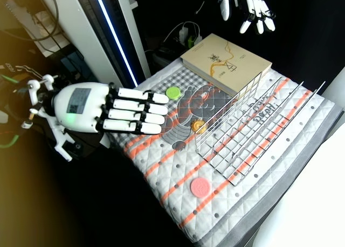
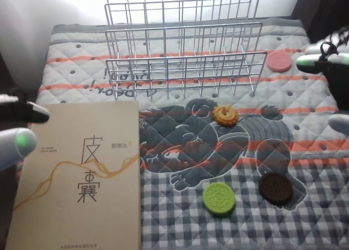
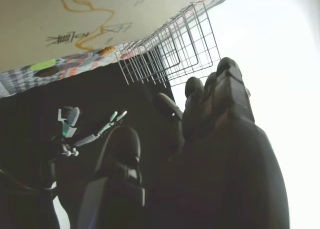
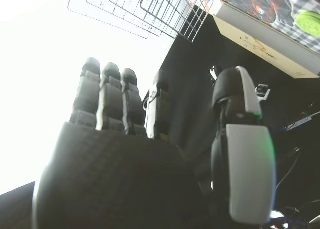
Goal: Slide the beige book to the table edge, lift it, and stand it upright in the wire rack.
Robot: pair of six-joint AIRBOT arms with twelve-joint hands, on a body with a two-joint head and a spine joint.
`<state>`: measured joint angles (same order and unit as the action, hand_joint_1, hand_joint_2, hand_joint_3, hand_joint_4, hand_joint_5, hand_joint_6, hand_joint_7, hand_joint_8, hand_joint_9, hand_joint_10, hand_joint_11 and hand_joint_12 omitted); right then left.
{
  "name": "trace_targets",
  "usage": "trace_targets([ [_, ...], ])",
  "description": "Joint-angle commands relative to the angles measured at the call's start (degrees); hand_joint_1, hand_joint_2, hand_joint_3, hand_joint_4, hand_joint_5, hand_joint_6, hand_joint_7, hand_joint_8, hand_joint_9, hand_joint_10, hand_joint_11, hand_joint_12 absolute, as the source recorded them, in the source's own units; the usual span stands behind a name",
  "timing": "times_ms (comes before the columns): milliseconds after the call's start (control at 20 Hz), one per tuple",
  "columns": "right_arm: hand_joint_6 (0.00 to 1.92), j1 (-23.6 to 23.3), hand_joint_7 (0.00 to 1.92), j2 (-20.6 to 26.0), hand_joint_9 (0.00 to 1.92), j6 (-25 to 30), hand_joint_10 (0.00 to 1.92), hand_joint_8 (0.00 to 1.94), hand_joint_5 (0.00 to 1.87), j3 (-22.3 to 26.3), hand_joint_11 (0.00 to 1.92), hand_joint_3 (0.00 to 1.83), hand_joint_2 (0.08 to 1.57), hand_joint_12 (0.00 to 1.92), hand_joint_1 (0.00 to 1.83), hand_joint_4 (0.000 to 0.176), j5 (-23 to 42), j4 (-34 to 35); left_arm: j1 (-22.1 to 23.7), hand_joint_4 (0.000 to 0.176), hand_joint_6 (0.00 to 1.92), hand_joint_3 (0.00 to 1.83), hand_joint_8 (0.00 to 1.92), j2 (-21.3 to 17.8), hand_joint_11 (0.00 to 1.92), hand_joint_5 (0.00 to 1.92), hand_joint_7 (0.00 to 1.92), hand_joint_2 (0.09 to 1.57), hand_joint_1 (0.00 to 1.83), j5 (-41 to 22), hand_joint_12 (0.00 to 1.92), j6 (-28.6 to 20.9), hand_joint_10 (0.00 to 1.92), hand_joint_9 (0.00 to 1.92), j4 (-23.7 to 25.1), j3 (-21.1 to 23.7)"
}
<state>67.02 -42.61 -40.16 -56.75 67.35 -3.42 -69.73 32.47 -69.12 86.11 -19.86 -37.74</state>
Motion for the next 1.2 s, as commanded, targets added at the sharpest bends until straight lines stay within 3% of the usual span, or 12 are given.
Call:
trace_targets([
  [0,0.0,-1.1,0.41,-0.09,0.42,0.82,0.0,0.0,0.35,-0.12,0.4,0.0,1.39,0.06,0.25,0.015,6.31,0.26,0.44,0.098,0.0,0.0,0.0,-0.19,0.0,0.42,0.44,1.32,0.0,-7.82,0.85,-0.13,0.02,0.44,-0.41,-0.11],
  [50,0.0,-1.52,0.41,-0.21,0.43,1.3,0.01,0.0,0.33,-0.12,0.44,0.0,1.38,0.06,0.22,0.0,5.93,-0.98,0.31,0.092,0.0,0.0,0.0,-0.19,0.0,0.39,0.42,1.32,0.0,-7.96,0.85,-0.13,0.02,0.44,-0.77,0.01],
  [100,0.0,-2.66,0.4,-0.43,0.43,1.95,0.0,0.0,0.33,-0.16,0.45,0.0,1.37,0.05,0.21,0.0,4.96,-2.86,0.15,0.091,0.0,0.0,0.0,-0.2,0.0,0.36,0.41,1.31,0.0,-8.14,0.85,-0.13,0.02,0.44,-1.25,0.21],
  [150,0.0,-5.12,0.37,-1.11,0.39,3.28,0.0,0.0,0.32,-0.54,0.43,0.0,1.36,0.04,0.24,0.0,2.61,-6.25,-0.18,0.08,0.0,0.0,0.0,-0.24,0.0,0.26,0.34,1.28,0.0,-8.64,0.72,-0.12,0.01,0.36,-1.78,0.4],
  [200,0.0,-6.55,0.3,-1.63,0.33,4.34,0.0,0.0,0.26,-0.99,0.39,0.0,1.36,0.02,0.25,0.015,1.0,-8.45,-0.7,0.021,0.0,0.0,0.0,-0.29,0.0,0.15,0.2,1.23,0.0,-9.2,0.56,-0.12,0.0,0.23,-2.21,0.57],
  [250,0.0,-9.2,0.26,-2.55,0.31,5.68,0.0,0.0,0.24,-1.65,0.39,0.0,1.37,0.02,0.22,0.016,-1.42,-11.62,-1.44,0.0,0.0,0.0,0.01,-0.37,0.0,0.09,0.1,1.2,0.0,-10.4,0.36,-0.12,0.0,0.12,-3.16,0.83],
  [300,0.0,-10.94,0.22,-3.3,0.28,6.9,0.0,0.0,0.19,-2.19,0.4,0.01,1.39,0.02,0.19,0.005,-3.36,-14.23,-2.01,0.0,0.0,0.0,0.0,-0.38,0.0,0.02,0.02,1.17,0.0,-11.3,0.13,-0.12,0.0,0.02,-3.83,1.0],
  [400,0.0,-16.54,0.17,-6.17,0.23,13.0,0.0,0.0,0.13,-4.53,0.4,0.01,1.42,0.01,0.16,0.0,-8.15,-22.97,-4.19,0.0,0.0,0.0,0.0,-0.6,0.0,0.0,0.0,1.16,0.0,-13.91,0.0,-0.21,0.0,0.0,-5.34,1.57],
  [550,0.0,-22.66,0.15,-9.47,0.16,19.99,0.0,0.0,0.14,-6.6,0.29,0.01,1.47,0.01,0.15,0.0,-13.14,-34.47,-6.75,0.0,0.0,0.0,0.0,-0.62,0.0,0.0,0.0,1.15,0.0,-17.02,0.0,-1.33,0.0,0.0,-6.94,2.02],
  [700,0.01,-28.31,0.14,-13.22,0.13,27.77,0.0,0.01,0.13,-8.57,0.28,0.0,1.49,0.02,0.0,0.0,-16.96,-46.78,-8.1,0.0,0.0,0.0,0.0,-0.56,0.0,0.0,0.0,1.15,0.0,-18.41,0.0,-2.33,0.0,0.0,-8.0,2.11],
  [900,0.01,-32.52,0.13,-17.69,0.13,34.23,0.0,0.0,0.16,-11.06,0.32,0.0,1.48,0.04,0.0,0.0,-20.32,-57.44,-8.37,0.0,0.0,0.0,0.0,-0.26,0.0,0.0,0.0,1.17,0.0,-18.4,0.0,-2.33,0.0,0.0,-8.06,2.12],
  [1150,0.0,-35.41,0.15,-21.15,0.13,38.96,0.01,0.01,0.14,-12.41,0.2,0.0,1.47,0.01,0.0,0.0,-22.97,-66.61,-8.37,0.0,0.0,0.0,0.0,0.01,0.0,0.0,0.0,1.17,0.0,-18.12,0.0,-2.55,0.0,0.0,-8.06,2.07],
])
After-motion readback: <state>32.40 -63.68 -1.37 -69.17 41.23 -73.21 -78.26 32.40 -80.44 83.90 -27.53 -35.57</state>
